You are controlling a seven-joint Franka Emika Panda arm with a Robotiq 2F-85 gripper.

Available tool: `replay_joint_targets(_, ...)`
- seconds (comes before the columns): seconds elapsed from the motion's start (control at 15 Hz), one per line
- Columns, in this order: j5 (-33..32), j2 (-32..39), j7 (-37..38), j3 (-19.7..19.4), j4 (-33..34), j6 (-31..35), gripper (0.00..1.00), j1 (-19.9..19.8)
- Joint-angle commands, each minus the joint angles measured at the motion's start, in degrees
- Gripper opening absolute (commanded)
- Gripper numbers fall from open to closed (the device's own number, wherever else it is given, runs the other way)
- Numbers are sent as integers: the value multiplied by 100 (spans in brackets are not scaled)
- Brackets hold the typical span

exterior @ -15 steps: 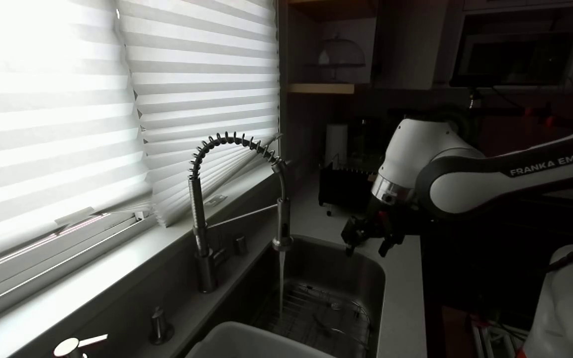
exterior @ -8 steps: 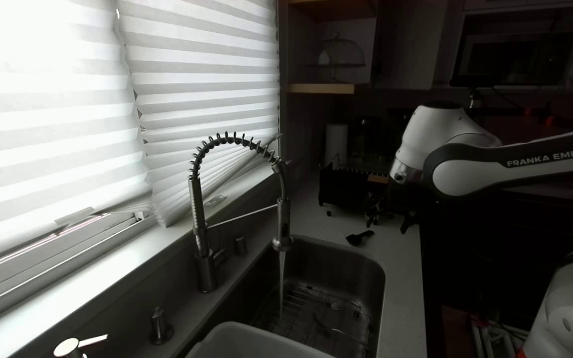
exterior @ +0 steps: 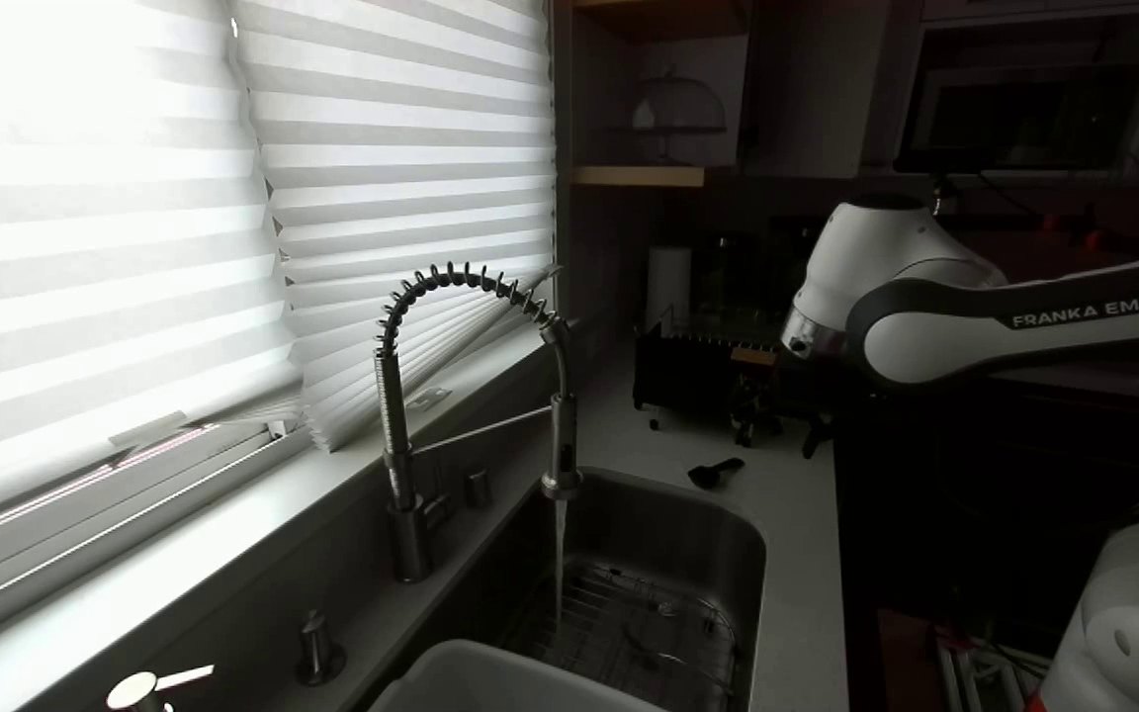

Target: Pour the contents of the black spoon into the sink

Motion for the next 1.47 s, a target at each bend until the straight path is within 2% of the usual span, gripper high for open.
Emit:
replay_joint_targets(0.0, -147, 154, 152, -203, 62, 81, 100, 54)
replay_joint_targets(0.27, 28, 466, -221, -915, 288, 33, 100, 1)
replay_joint_targets(0.47, -43, 906, -380, -1370, 546, -334, 100, -208)
replay_joint_targets(0.73, -388, 1443, -302, -1597, 753, -389, 100, -544)
replay_joint_targets(0.93, -459, 1819, -341, -1753, 880, -303, 100, -599)
replay_joint_targets(1.0, -354, 1459, -279, -1704, 685, -278, 100, -521)
replay_joint_targets(1.4, -357, 1494, -278, -1714, 716, -269, 100, -507)
